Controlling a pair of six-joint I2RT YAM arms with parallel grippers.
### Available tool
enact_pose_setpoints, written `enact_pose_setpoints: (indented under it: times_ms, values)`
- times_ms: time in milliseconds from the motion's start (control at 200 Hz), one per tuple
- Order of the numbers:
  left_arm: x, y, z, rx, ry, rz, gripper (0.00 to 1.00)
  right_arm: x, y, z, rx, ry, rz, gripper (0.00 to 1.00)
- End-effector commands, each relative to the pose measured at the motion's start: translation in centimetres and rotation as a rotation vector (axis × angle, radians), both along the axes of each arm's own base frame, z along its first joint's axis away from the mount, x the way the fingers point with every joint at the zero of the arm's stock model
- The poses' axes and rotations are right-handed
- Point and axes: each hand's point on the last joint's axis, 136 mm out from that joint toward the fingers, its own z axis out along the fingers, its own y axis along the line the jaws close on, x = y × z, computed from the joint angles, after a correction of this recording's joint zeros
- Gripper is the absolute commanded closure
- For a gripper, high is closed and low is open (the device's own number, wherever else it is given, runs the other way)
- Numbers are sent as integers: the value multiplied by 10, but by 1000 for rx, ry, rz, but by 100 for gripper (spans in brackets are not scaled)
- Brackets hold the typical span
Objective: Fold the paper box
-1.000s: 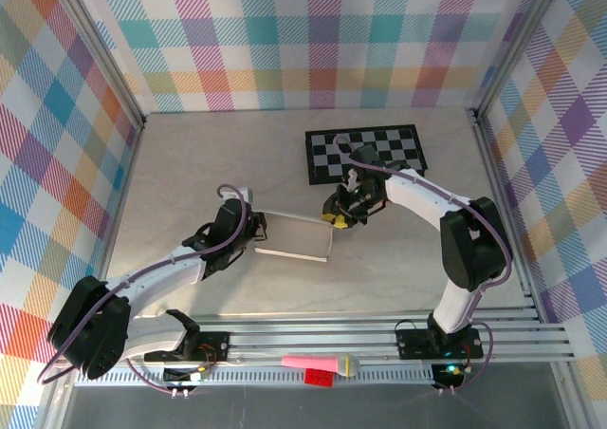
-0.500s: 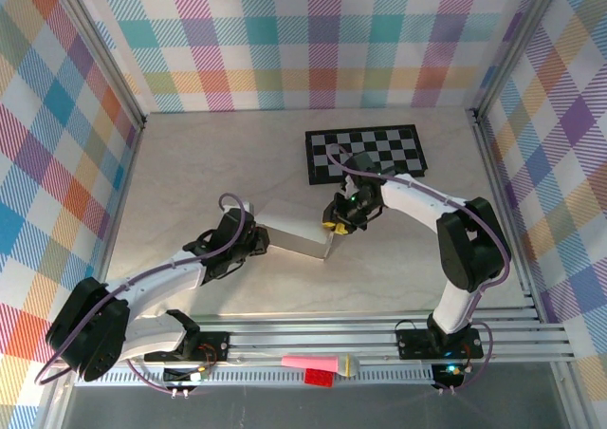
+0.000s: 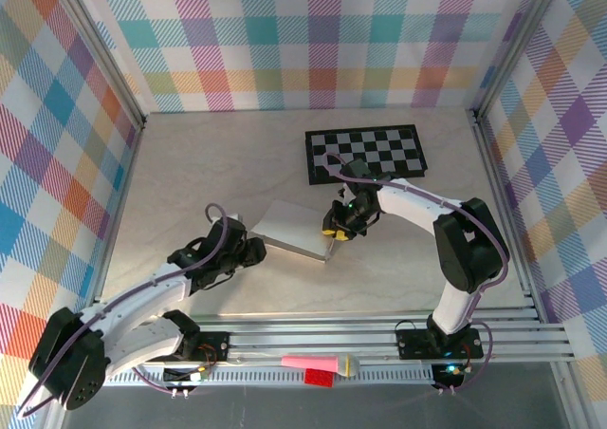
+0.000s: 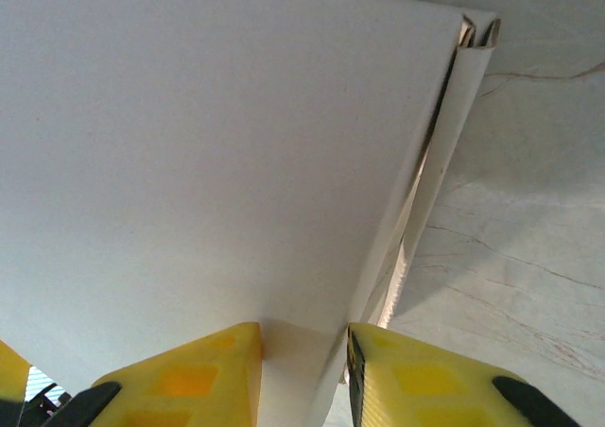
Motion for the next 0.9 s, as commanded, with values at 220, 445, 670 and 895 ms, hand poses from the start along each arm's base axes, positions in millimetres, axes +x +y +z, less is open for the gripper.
enact_pose_setpoints:
  times_ms: [220,445,670,895]
  values:
    - [-21,31,82,86,86,116,46,2,-3,12,-25,-36,7,68]
    - [50,31,112,240,107,21,33,3,-5,13,-42,-39,22,65]
    - [114,-7,51,108,251,-125,42,5,-5,10,-52,-29,24,64]
    - [124,-32,13,-1,300,-159,50,7,-3,5,-55,-21,18,65]
